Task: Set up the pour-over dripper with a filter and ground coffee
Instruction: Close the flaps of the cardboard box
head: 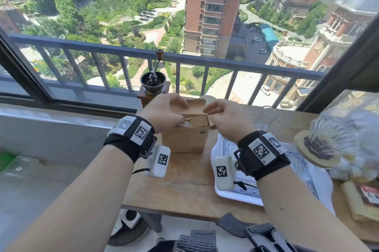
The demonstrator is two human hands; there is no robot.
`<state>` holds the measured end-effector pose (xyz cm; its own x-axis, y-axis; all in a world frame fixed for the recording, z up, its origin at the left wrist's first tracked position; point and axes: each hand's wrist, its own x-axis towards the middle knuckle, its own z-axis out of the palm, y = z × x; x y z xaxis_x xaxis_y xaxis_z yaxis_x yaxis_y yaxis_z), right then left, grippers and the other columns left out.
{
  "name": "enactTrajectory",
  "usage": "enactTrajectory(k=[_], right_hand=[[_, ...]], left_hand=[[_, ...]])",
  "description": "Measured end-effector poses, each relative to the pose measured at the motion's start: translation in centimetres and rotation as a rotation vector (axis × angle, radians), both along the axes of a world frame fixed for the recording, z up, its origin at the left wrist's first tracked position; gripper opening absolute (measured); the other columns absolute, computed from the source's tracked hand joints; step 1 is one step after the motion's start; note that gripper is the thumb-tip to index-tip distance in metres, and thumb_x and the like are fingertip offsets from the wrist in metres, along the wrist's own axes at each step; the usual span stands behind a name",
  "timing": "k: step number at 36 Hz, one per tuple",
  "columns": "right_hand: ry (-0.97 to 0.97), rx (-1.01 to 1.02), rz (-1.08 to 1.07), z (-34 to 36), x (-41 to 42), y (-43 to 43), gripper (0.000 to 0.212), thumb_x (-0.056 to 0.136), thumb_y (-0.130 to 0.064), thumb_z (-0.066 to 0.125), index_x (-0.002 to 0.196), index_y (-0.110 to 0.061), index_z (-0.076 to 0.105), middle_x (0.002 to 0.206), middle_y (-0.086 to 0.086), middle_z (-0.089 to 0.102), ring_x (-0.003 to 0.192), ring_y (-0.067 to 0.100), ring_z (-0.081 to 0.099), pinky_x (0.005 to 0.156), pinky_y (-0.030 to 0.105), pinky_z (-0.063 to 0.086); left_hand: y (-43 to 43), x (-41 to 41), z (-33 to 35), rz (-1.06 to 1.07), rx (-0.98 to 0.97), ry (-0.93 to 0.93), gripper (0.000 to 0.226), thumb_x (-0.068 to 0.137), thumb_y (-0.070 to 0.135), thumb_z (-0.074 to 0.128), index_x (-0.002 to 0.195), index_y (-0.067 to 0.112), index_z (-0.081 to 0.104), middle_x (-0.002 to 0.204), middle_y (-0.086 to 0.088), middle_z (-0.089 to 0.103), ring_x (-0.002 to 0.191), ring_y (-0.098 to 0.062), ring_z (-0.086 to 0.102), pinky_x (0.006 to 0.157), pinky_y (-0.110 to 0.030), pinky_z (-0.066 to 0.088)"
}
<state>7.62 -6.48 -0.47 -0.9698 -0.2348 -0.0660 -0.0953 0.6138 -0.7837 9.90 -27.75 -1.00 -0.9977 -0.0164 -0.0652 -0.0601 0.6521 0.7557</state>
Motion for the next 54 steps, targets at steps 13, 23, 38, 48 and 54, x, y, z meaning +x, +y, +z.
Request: enactTrajectory(k=[13,23,38,48,54], right_hand=[[0.075,0.134,0.133,0.1,0.2,-0.2,0.01,0.088,-0.025,0.074,0.097,-0.029,0.073,0.085,-0.006,0.058,0.072,0.003,0.052,0.057,0.015,0.034],[0.066,0.1,0.108,-0.3,0.5,-0.1,0.012,0.082,-0.018,0.081,0.091,-0.023,0.074,0.081,-0.012,0.056,0.057,-0.005,0.055,0.045,0.004,0.038],[0.08,0.167,-0.035,-2.2,1.5,0.6,0.011,0.088,-0.029,0.076,0.081,-0.033,0.069,0.114,0.001,0.063,0.091,0.02,0.068,0.075,0.042,0.063],[0.06,0.23,0.017,-2.3,1.0,0.0,0.005,0.096,-0.032,0.069,0.093,-0.028,0.066,0.126,0.002,0.046,0.1,0.014,0.054,0.088,0.035,0.051],[0.086,-0.011,0.039,-1.4,0.2,-0.5,0.008,0.098,-0.029,0.067,0.093,-0.029,0.06,0.118,0.013,0.06,0.091,0.023,0.068,0.073,0.032,0.061]], left_hand=[[0.4,0.2,-0.4,-0.052,0.046,0.005,0.023,0.079,0.029,0.081,0.095,0.037,0.067,0.103,0.019,0.064,0.096,0.003,0.058,0.073,-0.021,0.043],[0.9,-0.4,-1.8,-0.05,-0.001,0.056,0.007,0.089,0.035,0.075,0.091,0.036,0.068,0.102,0.018,0.067,0.097,0.0,0.059,0.078,-0.025,0.047],[3.4,-0.5,-3.4,-0.068,0.014,0.024,0.008,0.093,0.031,0.074,0.09,0.035,0.067,0.097,0.014,0.069,0.088,-0.004,0.065,0.066,-0.02,0.049],[2.9,-0.3,-2.7,-0.066,-0.025,0.039,0.007,0.093,0.032,0.073,0.091,0.034,0.067,0.1,0.013,0.069,0.093,-0.01,0.065,0.081,-0.035,0.059],[1.7,-0.3,-1.7,-0.042,-0.024,0.048,0.008,0.093,0.033,0.074,0.09,0.036,0.067,0.1,0.017,0.068,0.087,-0.005,0.065,0.07,-0.024,0.051]])
